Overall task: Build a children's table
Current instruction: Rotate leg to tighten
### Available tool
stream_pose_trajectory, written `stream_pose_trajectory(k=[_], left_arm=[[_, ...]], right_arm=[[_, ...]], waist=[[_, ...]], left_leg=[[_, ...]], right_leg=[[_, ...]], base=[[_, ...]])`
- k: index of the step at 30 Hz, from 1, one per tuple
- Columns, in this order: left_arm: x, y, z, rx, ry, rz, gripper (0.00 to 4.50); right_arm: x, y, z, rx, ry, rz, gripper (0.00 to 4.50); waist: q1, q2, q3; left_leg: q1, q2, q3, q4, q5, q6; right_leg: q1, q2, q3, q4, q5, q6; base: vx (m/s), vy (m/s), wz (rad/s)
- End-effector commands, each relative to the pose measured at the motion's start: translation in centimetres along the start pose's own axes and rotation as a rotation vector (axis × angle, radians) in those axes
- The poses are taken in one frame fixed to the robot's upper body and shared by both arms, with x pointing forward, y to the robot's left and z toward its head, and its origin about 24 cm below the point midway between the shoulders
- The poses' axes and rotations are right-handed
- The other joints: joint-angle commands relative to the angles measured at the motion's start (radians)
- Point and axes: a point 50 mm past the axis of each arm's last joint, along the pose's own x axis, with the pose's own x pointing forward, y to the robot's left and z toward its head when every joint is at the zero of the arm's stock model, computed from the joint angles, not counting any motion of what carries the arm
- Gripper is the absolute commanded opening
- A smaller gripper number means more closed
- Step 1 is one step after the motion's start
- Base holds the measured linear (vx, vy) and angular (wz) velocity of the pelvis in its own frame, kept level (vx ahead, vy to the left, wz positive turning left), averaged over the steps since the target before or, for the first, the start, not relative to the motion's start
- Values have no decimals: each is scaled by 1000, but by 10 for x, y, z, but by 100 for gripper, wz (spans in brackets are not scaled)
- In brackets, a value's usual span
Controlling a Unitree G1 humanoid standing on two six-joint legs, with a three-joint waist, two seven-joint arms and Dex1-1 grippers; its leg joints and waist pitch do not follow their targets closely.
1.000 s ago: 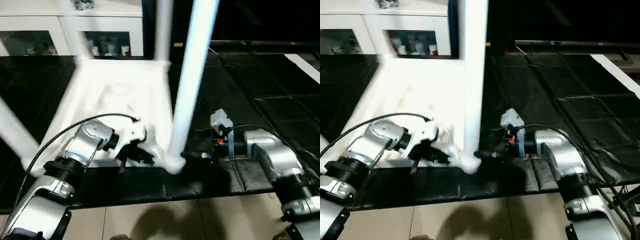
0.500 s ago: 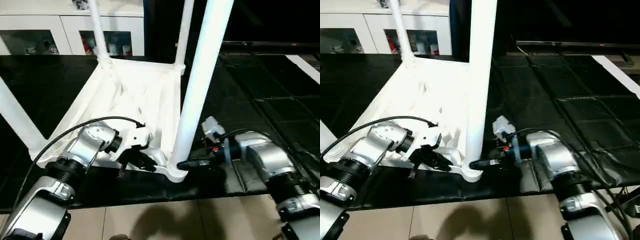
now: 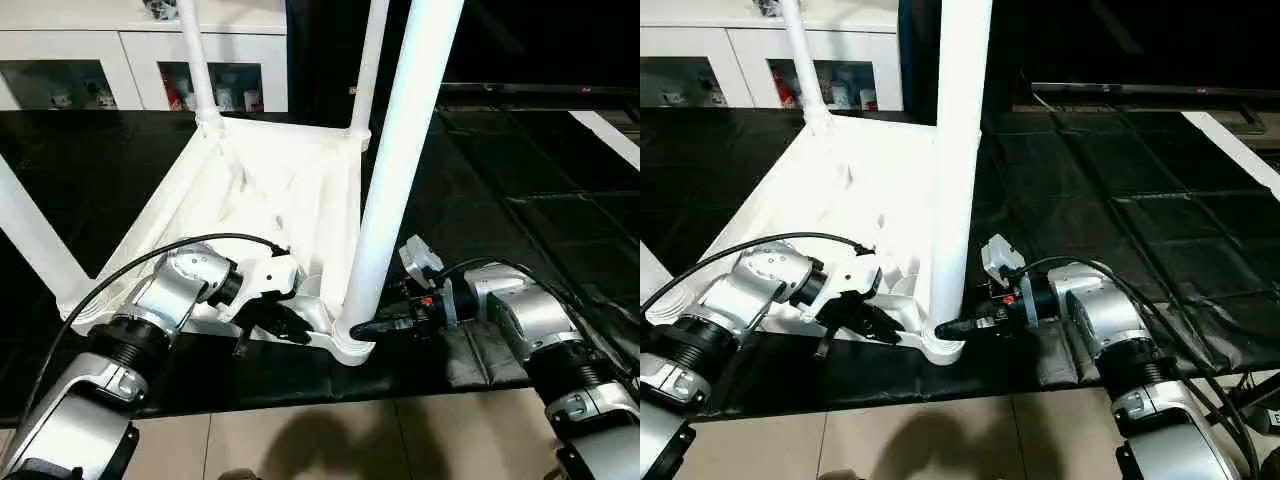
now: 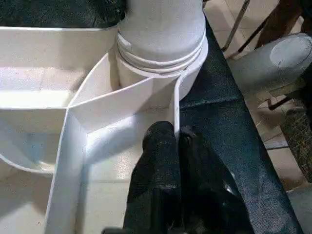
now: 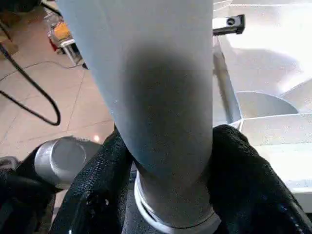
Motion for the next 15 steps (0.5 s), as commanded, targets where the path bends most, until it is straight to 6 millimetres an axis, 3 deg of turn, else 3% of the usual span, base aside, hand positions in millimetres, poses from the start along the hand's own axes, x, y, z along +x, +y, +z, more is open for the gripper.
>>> stream_pose_trajectory(k=[1, 5, 7, 8, 9, 12, 13, 15], left_arm=[[12, 4, 8, -15, -29, 36, 0], [17, 7, 10, -48, -48, 91, 0], [22, 10, 14, -83, -81, 137, 0], [23, 12, 16, -101, -96, 156, 0], [26, 15, 21, -134, -125, 198, 0], [29, 21, 28, -183, -162, 270, 0], [31, 25, 32, -208, -178, 311, 0], [33, 30, 38, -245, -199, 376, 0]], right_arm=[[7, 1, 4, 7, -71, -48, 207], [14, 0, 1, 11, -104, -168, 205], [21, -3, -4, 15, -101, -266, 201], [24, -4, -5, 20, -100, -304, 201], [29, -6, -6, 38, -117, -374, 199], [36, -12, -2, 80, -161, -482, 197], [41, -15, 1, 96, -180, -543, 196], [48, -19, 6, 118, -203, -633, 196]], waist=[[-3, -5, -72], [-11, -9, -68], [-16, -2, -64], [-24, -7, -63], [-36, -8, -62], [-50, -9, -64], [-60, -2, -64], [-67, 0, -66]], left_leg=[[5, 27, 4, -67, -150, 50], [5, 21, 0, -71, -189, 27], [5, 20, -2, -74, -204, 17], [8, 17, -4, -74, -230, 12], [2, 13, -6, -74, -231, 8], [-1, 10, -9, -73, -222, 10], [-1, 10, -8, -72, -223, 11], [2, 8, -9, -71, -222, 14]], right_leg=[[60, -64, 51, -63, -276, -194], [59, -66, 48, -77, -403, -141], [57, -66, 48, -81, -428, -132], [57, -66, 43, -89, -480, -116], [61, -66, 41, -94, -525, -92], [61, -65, 37, -98, -533, -80], [59, -62, 39, -98, -517, -86], [58, -61, 37, -96, -498, -97]], base=[[0, 0, 0], [0, 0, 0], [0, 0, 0], [0, 0, 0], [0, 0, 0], [0, 0, 0], [0, 0, 0], [0, 0, 0]])
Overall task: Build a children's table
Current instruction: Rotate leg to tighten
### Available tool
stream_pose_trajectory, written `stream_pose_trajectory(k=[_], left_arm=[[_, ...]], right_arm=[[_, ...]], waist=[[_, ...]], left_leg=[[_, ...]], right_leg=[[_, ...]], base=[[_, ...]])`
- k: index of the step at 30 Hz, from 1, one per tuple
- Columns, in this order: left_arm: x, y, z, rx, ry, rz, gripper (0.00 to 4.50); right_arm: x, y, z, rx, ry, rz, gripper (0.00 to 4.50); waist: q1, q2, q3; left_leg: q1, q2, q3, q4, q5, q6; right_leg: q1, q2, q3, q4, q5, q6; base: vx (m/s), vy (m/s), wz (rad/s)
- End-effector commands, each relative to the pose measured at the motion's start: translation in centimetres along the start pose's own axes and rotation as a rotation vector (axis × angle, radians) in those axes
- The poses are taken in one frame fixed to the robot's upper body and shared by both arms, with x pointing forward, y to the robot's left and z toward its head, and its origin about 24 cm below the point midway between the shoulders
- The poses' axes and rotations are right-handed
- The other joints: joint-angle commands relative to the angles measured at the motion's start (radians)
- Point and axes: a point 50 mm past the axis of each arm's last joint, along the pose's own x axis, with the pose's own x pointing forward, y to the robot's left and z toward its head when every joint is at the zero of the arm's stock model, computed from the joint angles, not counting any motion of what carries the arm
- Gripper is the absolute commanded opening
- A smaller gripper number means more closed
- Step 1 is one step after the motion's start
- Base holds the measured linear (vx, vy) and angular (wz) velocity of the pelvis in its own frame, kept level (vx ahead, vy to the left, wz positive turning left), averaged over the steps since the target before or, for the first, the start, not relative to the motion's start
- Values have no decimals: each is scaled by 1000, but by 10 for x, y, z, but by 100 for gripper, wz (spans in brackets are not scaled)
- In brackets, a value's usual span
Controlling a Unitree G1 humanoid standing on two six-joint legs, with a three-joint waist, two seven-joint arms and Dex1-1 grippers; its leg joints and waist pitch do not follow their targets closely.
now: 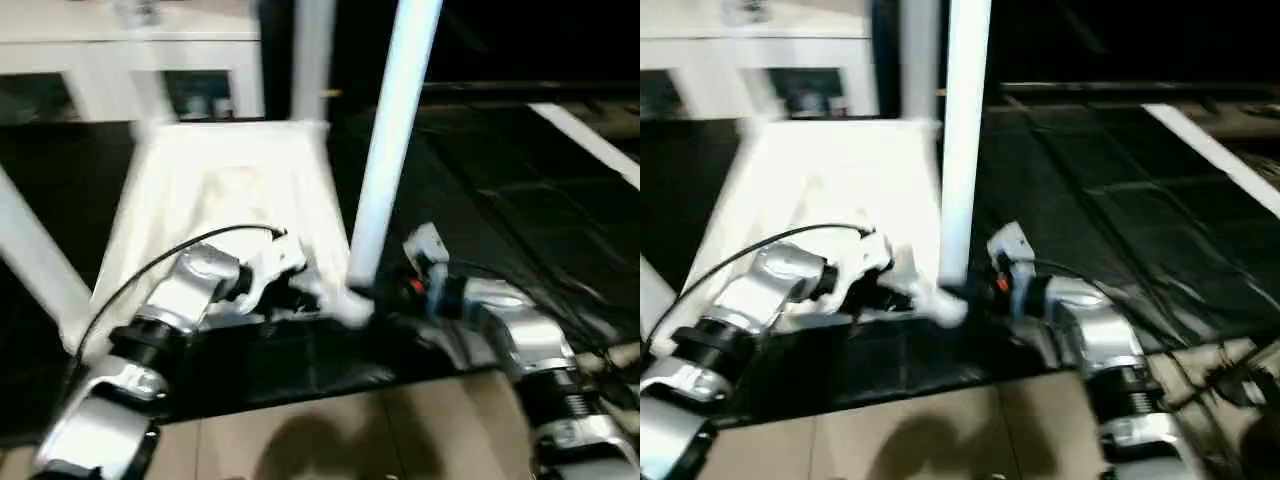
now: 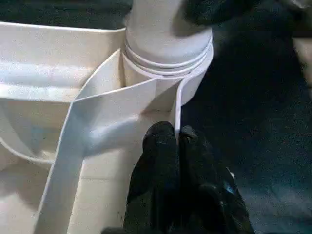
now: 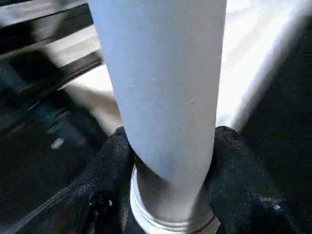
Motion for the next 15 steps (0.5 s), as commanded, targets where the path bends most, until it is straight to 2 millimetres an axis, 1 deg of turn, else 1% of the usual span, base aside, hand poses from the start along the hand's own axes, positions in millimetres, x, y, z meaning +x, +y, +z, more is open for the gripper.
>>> stream_pose_trajectory(k=[1, 2, 3, 5, 6, 8, 9, 10, 11, 12, 13, 15], left_arm=[[18, -8, 35, 0, -127, 12, 0], [19, -6, 37, -18, -134, 42, 0], [20, -6, 39, -32, -138, 67, 0], [22, -6, 41, -47, -147, 101, 0], [25, -7, 43, -63, -160, 132, 0], [27, -9, 45, -70, -167, 146, 0], [28, -10, 46, -76, -174, 147, 0], [28, -11, 47, -79, -178, 149, 0], [28, -11, 47, -77, -181, 146, 0], [27, -12, 46, -78, -182, 146, 0], [27, -12, 46, -78, -182, 146, 0], [24, -11, 44, -68, -180, 138, 0]], right_arm=[[28, 18, 4, 11, 1, -40, 196], [31, 18, 5, 9, -4, -73, 196], [33, 18, 6, 5, -7, -101, 196], [39, 19, 7, 11, -17, -134, 196], [45, 22, 9, 9, -22, -162, 196], [48, 24, 10, 2, -21, -175, 196], [49, 25, 11, -7, -24, -180, 196], [49, 26, 12, 33, -47, -176, 196], [47, 26, 14, 58, -70, -173, 229], [47, 25, 15, 60, -78, -175, 249], [46, 25, 15, 60, -79, -176, 265], [43, 23, 16, 46, -89, -166, 285]], waist=[[7, 5, -66], [3, 2, -68], [-1, 0, -70], [-1, 2, -71], [-1, -2, -74], [0, 1, -74], [1, -4, -77], [5, -2, -78], [5, -2, -80], [6, -1, -80], [6, 1, -81], [5, 1, -79]], left_leg=[[-7, 9, -5, -71, -225, 16], [-8, 9, -4, -71, -222, 16], [-9, 8, -3, -69, -204, 23], [-11, 8, -2, -68, -192, 30], [-12, 9, -1, -68, -170, 38], [-12, 10, 1, -68, -153, 43], [-14, 9, 2, -66, -135, 51], [-13, 10, 2, -66, -116, 62], [-15, 11, 3, -65, -95, 74], [-16, 12, 2, -65, -85, 79], [-15, 14, 2, -65, -71, 88], [-14, 14, 3, -66, -76, 95]], right_leg=[[53, -59, 39, -96, -478, -114], [54, -58, 40, -95, -465, -117], [56, -56, 41, -91, -424, -131], [57, -56, 43, -88, -388, -144], [59, -55, 45, -81, -329, -164], [58, -55, 47, -76, -291, -177], [63, -54, 48, -72, -255, -186], [64, -56, 49, -69, -225, -194], [65, -55, 50, -63, -186, -205], [66, -55, 50, -61, -167, -210], [65, -54, 50, -57, -130, -223], [65, -55, 50, -58, -116, -237]], base=[[0, 0, 0], [0, 0, 0], [0, 0, 0], [0, 0, 0], [0, 0, 0], [0, 0, 0], [0, 0, 0], [0, 0, 0], [0, 0, 0], [0, 0, 0], [0, 0, 0], [0, 0, 0]])
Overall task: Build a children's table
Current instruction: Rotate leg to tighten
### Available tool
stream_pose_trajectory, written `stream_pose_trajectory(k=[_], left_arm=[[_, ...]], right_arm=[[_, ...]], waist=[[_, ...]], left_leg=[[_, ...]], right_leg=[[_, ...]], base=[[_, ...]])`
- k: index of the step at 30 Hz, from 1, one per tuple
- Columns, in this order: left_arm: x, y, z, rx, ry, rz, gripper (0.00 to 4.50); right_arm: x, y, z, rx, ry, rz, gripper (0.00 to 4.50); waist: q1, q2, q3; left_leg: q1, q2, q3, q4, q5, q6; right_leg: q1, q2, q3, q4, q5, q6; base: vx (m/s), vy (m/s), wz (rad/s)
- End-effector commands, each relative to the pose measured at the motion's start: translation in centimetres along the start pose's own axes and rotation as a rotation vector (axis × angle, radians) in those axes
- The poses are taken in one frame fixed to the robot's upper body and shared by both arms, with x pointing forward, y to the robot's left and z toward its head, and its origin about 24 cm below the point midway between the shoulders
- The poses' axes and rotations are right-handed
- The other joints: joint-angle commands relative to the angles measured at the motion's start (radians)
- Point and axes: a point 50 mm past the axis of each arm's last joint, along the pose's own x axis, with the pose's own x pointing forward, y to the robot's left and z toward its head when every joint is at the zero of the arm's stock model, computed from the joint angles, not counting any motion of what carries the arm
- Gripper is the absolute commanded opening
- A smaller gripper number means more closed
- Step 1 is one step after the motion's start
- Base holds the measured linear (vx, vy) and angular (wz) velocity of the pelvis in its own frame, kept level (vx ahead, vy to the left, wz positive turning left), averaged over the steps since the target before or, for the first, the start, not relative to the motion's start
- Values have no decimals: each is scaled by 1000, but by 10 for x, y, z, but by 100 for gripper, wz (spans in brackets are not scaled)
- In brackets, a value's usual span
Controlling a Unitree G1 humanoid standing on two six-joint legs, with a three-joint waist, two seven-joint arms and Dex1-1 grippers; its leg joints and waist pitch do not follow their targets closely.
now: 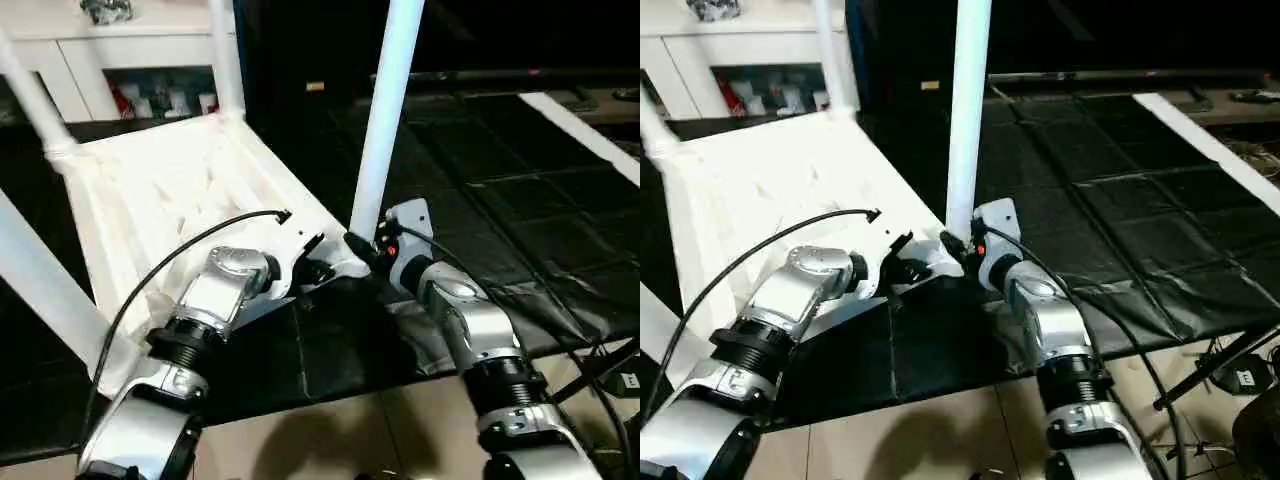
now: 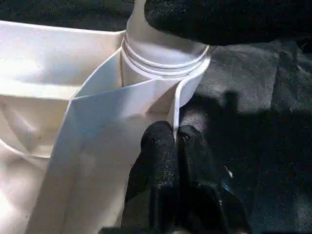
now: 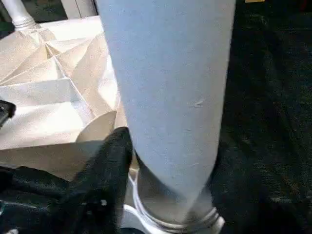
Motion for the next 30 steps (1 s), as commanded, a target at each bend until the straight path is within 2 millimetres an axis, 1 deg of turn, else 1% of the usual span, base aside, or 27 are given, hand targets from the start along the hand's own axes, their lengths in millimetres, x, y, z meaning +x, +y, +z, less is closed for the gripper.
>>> stream_pose_trajectory(k=[1, 2, 4, 5, 6, 8, 9, 10, 11, 12, 13, 14, 15, 16, 17, 19, 20, 21, 24, 25, 27, 28, 29, 30], left_arm=[[5, -16, 25, 51, -111, -90, 0], [3, -15, 22, 60, -104, -100, 0], [-2, -13, 18, 85, -92, -128, 0], [-4, -13, 17, 94, -85, -140, 0], [-9, -11, 12, 112, -67, -179, 0], [-11, -10, 10, 112, -58, -196, 0], [-13, -10, 8, 130, -53, -217, 0], [-13, -10, 8, 133, -52, -222, 0], [-15, -10, 6, 151, -47, -247, 0], [-18, -10, 3, 186, -38, -296, 0], [-20, -11, 1, 193, -27, -324, 0], [-21, -11, 0, 200, -21, -341, 0], [-25, -12, -2, 221, 1, -392, 0], [-28, -13, -4, 247, 20, -437, 0], [-28, -13, -5, 254, 25, -447, 0], [-32, -14, -7, 284, 42, -500, 0], [-33, -15, -8, 302, 55, -532, 0], [-35, -15, -8, 320, 68, -557, 0], [-38, -15, -11, 373, 113, -607, 0], [-38, -15, -12, 384, 122, -619, 0], [-38, -15, -13, 394, 134, -632, 0], [-38, -16, -14, 405, 146, -647, 0], [-38, -16, -14, 405, 146, -647, 0], [-37, -16, -14, 409, 149, -655, 0]], right_arm=[[8, 24, 0, 11, -7, 136, 298], [5, 23, 1, 8, -16, 166, 298], [-2, 21, 1, -17, -23, 239, 311], [-5, 20, 1, -30, -21, 269, 331], [-14, 16, 0, -63, -11, 340, 341], [-17, 13, -1, -73, -5, 364, 346], [-20, 10, -2, -76, 1, 386, 351], [-21, 10, -2, -77, 3, 390, 368], [-24, 7, -2, -81, 11, 414, 382], [-31, 2, -2, -88, 26, 463, 390], [-34, 0, -2, -91, 36, 487, 393], [-36, -1, -2, -96, 41, 500, 401], [-41, -4, -2, -112, 61, 546, 413], [-45, -6, -1, -123, 84, 592, 426], [-46, -6, -1, -125, 89, 603, 434], [-51, -8, -1, -144, 112, 658, 434], [-53, -9, 0, -157, 127, 694, 434], [-55, -9, 0, -171, 139, 727, 434], [-62, -9, 1, -208, 188, 833, 434], [-62, -10, 2, -221, 195, 848, 434], [-63, -11, 1, -225, 215, 861, 434], [-64, -12, 1, -217, 244, 890, 434], [-64, -12, 1, -217, 244, 890, 434], [-64, -13, 1, -211, 257, 908, 417]], waist=[[9, 1, -79], [10, 4, -78], [12, 2, -78], [13, 2, -77], [15, 1, -77], [18, 2, -73], [20, 2, -73], [23, 1, -71], [25, 1, -71], [29, 1, -71], [32, 2, -70], [37, 4, -70], [38, 3, -69], [43, 0, -70], [47, 1, -71], [59, 5, -71], [62, 3, -71], [66, 3, -71], [79, 3, -73], [81, 1, -72], [83, 0, -72], [83, -2, -71], [83, -1, -71], [84, -1, -70]], left_leg=[[-4, 13, 1, -55, -76, 91], [-3, 14, 2, -55, -88, 90], [-2, 15, 2, -56, -103, 93], [-3, 15, 2, -56, -104, 94], [-2, 15, 2, -55, -112, 96], [-1, 16, 4, -56, -130, 96], [2, 18, 4, -57, -144, 86], [4, 17, 4, -58, -157, 78], [5, 17, 3, -58, -161, 75], [7, 18, 2, -60, -168, 70], [8, 19, 4, -59, -175, 71], [16, 22, 5, -59, -184, 68], [16, 22, 5, -60, -186, 65], [12, 22, 3, -62, -179, 64], [12, 22, 3, -61, -179, 66], [17, 25, 5, -61, -182, 62], [15, 25, 5, -61, -180, 62], [12, 27, 5, -62, -169, 60], [15, 28, 7, -59, -166, 61], [13, 28, 7, -60, -171, 61], [10, 27, 5, -61, -170, 55], [10, 27, 5, -61, -175, 53], [12, 27, 5, -61, -181, 52], [12, 27, 6, -61, -189, 49]], right_leg=[[77, -57, 49, -54, -119, -229], [77, -58, 50, -55, -128, -231], [79, -58, 51, -56, -131, -230], [79, -59, 51, -56, -133, -229], [79, -59, 51, -58, -141, -226], [76, -59, 52, -61, -165, -225], [75, -61, 52, -63, -196, -218], [73, -61, 52, -67, -228, -210], [73, -62, 52, -69, -243, -205], [73, -61, 51, -71, -263, -196], [69, -61, 53, -71, -265, -194], [63, -60, 55, -71, -263, -197], [64, -60, 54, -72, -264, -199], [68, -61, 54, -69, -268, -195], [68, -61, 54, -69, -269, -194], [63, -60, 55, -66, -249, -202], [65, -61, 55, -65, -247, -202], [67, -61, 55, -61, -235, -203], [65, -62, 55, -58, -218, -211], [66, -63, 55, -59, -224, -210], [68, -65, 55, -60, -244, -202], [68, -65, 54, -61, -261, -196], [67, -65, 53, -63, -273, -195], [66, -67, 55, -66, -290, -190]], base=[[0, 0, 0], [0, 0, 0], [0, 0, 0], [0, 0, 0], [0, 0, 0], [0, 0, 0], [0, 0, 0], [0, 0, 0], [0, 0, 0], [0, 0, 0], [0, 0, 0], [0, 0, 0], [0, 0, 0], [0, 0, 0], [0, 0, 0], [0, 0, 0], [0, 0, 0], [0, 0, 0], [0, 0, 0], [0, 0, 0], [0, 0, 0], [0, 0, 0], [0, 0, 0], [0, 0, 0]])
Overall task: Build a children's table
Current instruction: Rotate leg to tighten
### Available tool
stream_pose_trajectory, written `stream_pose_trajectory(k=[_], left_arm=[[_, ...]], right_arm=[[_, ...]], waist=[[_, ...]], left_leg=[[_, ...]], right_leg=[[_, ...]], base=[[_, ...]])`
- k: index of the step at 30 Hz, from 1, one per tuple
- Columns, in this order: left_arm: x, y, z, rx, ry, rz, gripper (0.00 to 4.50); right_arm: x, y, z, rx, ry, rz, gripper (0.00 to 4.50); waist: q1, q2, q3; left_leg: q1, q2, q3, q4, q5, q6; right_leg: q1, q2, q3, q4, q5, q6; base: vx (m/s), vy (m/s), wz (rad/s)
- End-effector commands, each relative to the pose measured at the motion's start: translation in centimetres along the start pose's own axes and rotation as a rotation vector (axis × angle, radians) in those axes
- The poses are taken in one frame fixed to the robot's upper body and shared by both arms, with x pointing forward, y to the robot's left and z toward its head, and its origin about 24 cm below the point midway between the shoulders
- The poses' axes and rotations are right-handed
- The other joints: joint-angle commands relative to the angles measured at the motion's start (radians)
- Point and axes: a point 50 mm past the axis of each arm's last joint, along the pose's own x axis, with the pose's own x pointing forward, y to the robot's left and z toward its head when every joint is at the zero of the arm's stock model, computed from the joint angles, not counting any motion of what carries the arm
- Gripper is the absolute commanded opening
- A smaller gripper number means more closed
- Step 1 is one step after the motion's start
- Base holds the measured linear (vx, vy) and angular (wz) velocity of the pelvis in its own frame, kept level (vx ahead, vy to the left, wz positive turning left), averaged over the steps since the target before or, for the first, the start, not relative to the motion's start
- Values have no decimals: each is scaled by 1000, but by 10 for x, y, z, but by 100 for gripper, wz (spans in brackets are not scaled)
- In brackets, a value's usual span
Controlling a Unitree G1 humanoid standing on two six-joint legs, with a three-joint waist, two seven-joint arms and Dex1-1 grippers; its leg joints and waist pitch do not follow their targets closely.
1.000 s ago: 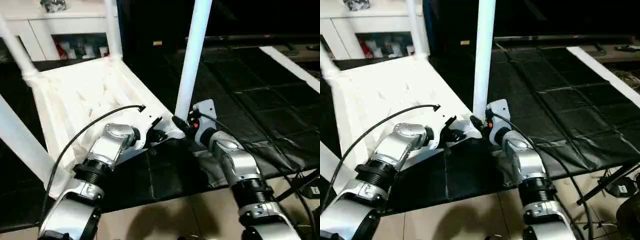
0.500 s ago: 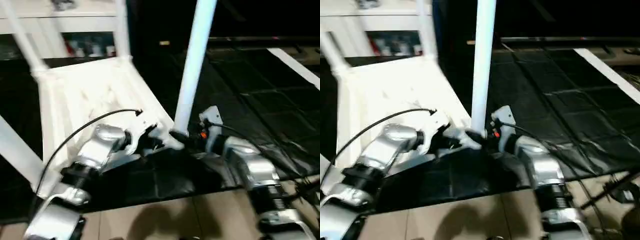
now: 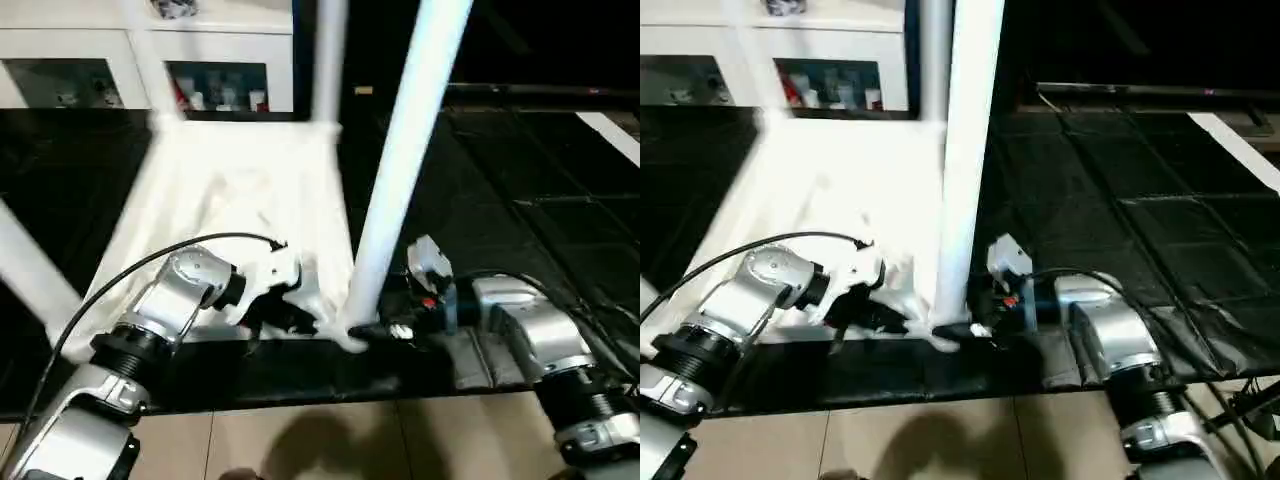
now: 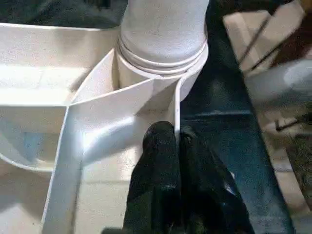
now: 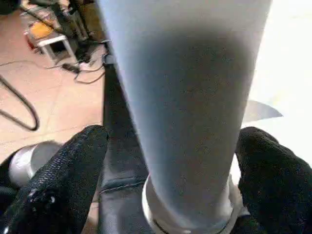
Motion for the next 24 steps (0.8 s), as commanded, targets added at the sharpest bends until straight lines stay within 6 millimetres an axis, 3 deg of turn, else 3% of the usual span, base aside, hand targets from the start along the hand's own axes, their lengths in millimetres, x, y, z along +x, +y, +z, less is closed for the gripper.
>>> stream_pose_trajectory(k=[1, 11, 16, 24], left_arm=[[6, -2, 11, 67, 13, -85, 0], [2, -4, 7, 89, 36, -125, 0], [1, -3, 5, 90, 44, -126, 0], [1, -3, 3, 89, 46, -121, 0]], right_arm=[[-3, -1, 4, 1, 19, 42, 417], [-6, -1, 7, 14, 35, 120, 326], [-8, 0, 6, 17, 55, 147, 282], [-9, 1, 4, 17, 75, 165, 218]], waist=[[-8, -2, -71], [-12, -3, -74], [-12, -3, -73], [-11, -3, -74]], left_leg=[[7, 26, 2, -69, -195, 49], [3, 27, 1, -67, -163, 54], [5, 27, 2, -67, -176, 49], [5, 27, 2, -67, -169, 51]], right_leg=[[57, -64, 51, -68, -304, -189], [60, -61, 49, -60, -257, -199], [60, -63, 49, -65, -290, -193], [59, -62, 49, -62, -269, -200]], base=[[0, 0, 0], [0, 0, 0], [0, 0, 0], [0, 0, 0]])
